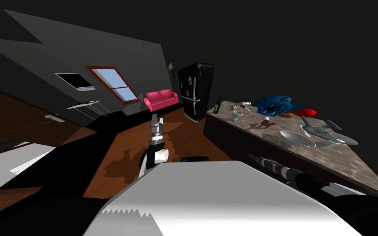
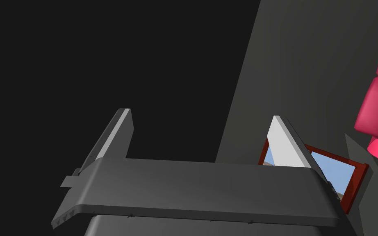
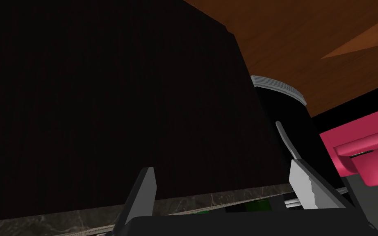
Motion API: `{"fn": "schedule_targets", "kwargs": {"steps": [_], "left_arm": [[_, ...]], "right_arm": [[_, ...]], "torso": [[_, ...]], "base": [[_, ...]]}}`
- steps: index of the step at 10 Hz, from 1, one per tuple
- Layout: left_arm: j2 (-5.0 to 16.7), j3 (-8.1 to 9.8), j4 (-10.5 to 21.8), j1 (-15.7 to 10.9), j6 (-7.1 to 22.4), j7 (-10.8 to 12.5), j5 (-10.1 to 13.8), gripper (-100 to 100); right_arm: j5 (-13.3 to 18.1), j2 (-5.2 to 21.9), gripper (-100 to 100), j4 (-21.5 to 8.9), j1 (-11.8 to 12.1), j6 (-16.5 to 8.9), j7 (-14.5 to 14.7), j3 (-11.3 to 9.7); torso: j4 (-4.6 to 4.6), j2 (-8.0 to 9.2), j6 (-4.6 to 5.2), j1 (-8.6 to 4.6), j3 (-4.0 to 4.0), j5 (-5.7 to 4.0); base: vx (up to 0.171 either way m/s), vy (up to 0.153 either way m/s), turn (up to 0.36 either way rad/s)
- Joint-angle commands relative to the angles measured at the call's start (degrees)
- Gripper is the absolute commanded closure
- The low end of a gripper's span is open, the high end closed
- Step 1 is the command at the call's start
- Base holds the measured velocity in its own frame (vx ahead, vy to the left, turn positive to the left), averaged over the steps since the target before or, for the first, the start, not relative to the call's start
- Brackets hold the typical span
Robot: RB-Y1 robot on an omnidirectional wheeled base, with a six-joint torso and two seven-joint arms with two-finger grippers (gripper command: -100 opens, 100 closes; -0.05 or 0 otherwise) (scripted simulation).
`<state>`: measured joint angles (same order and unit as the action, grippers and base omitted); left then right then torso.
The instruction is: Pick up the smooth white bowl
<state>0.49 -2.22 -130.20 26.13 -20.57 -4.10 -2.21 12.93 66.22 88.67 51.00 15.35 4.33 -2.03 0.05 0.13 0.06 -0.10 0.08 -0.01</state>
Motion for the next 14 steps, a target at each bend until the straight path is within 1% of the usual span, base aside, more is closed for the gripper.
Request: {"fn": "schedule_targets", "kwargs": {"steps": [1, 2, 3, 4, 6, 7, 8, 9, 10, 11, 12, 13, 14], "left_arm": [[0.0, 0.0, 0.0, 0.0, 0.0, 0.0, 0.0, 0], [0.0, 0.0, 0.0, 0.0, 0.0, 0.0, 0.0, 0], [0.0, 0.0, 0.0, 0.0, 0.0, 0.0, 0.0, 0], [0.0, 0.0, 0.0, 0.0, 0.0, 0.0, 0.0, 0], [0.0, 0.0, 0.0, 0.0, 0.0, 0.0, 0.0, 0], [0.01, 0.0, 0.0, 0.0, 0.0, 0.0, 0.0, 0], [0.01, 0.01, 0.0, 0.01, 0.0, 0.0, 0.0, 0], [0.01, 0.0, 0.0, 0.0, 0.0, 0.0, 0.0, 0], [0.01, 0.01, 0.0, 0.0, 0.0, 0.0, 0.0, 0], [0.01, 0.01, 0.0, 0.0, 0.0, 0.0, 0.0, 0], [0.01, 0.01, 0.0, 0.0, 0.0, 0.0, 0.0, 0], [0.01, 0.01, 0.0, 0.0, 0.0, 0.0, 0.0, 0], [0.01, 0.01, 0.0, 0.01, 0.0, 0.0, 0.0, 0]], "right_arm": [[0.36, 2.86, -100, -2.54, 1.49, -0.83, 0.83, -0.13], [0.36, 3.88, -100, -2.54, 1.49, -0.83, 0.83, -0.13], [0.6, 6.25, -100, -4.84, 2.57, -1.4, 1.49, -0.28], [0.6, 6.82, -100, -4.84, 2.57, -1.4, 1.49, -0.28], [1.01, 11.07, -100, -9.04, 4.56, -2.42, 2.96, -0.52], [1.01, 12.26, -100, -9.18, 4.56, -2.42, 2.96, -0.52], [1.17, 14.34, -100, -11.18, 5.47, -2.86, 3.74, -0.64], [1.17, 14.75, -100, -11.18, 5.47, -2.86, 3.74, -0.64], [1.3, 17.05, -100, -13.03, 6.33, -3.23, 4.54, -0.78], [1.3, 17.05, -100, -13.04, 6.33, -3.23, 4.54, -0.78], [1.41, 19.16, -100, -14.68, 7.14, -3.53, 5.35, -0.95], [1.41, 19.16, -100, -14.72, 7.14, -3.53, 5.35, -0.95], [1.49, 21.05, -100, -16.22, 7.89, -3.75, 6.15, -1.16]], "torso": [[0.0, 0.0, 0.0, 0.0, 0.0, 0.0], [0.0, -0.01, -0.03, -0.01, -0.01, 0.0], [0.0, -0.01, 0.0, -0.03, -0.01, 0.0], [-0.01, -0.03, -0.03, -0.08, -0.02, -0.02], [-0.01, -0.05, -0.03, -0.13, -0.03, -0.03], [-0.02, -0.1, -0.03, -0.21, -0.06, -0.05], [-0.02, -0.1, 0.0, -0.19, -0.06, -0.04], [-0.02, -0.11, -0.02, -0.21, -0.06, -0.05], [-0.02, -0.07, 0.01, -0.2, -0.04, -0.06], [-0.01, -0.06, -0.03, -0.24, -0.04, -0.05], [-0.01, -0.04, 0.01, -0.23, -0.02, -0.08], [-0.01, -0.06, -0.01, -0.25, -0.03, -0.07], [-0.01, -0.07, 0.02, -0.22, -0.04, -0.07]], "base": [[0.004, 0.01, 0.134], [0.005, 0.002, 0.082], [0.008, -0.006, 0.15], [0.01, -0.012, 0.072], [0.021, -0.034, 0.159], [0.024, -0.041, 0.064], [0.026, -0.046, 0.105], [0.016, -0.045, 0.069], [0.008, -0.056, 0.129], [0.005, -0.053, 0.052], [0.014, -0.052, 0.08], [0.02, -0.049, 0.053], [0.017, -0.081, 0.067]]}}
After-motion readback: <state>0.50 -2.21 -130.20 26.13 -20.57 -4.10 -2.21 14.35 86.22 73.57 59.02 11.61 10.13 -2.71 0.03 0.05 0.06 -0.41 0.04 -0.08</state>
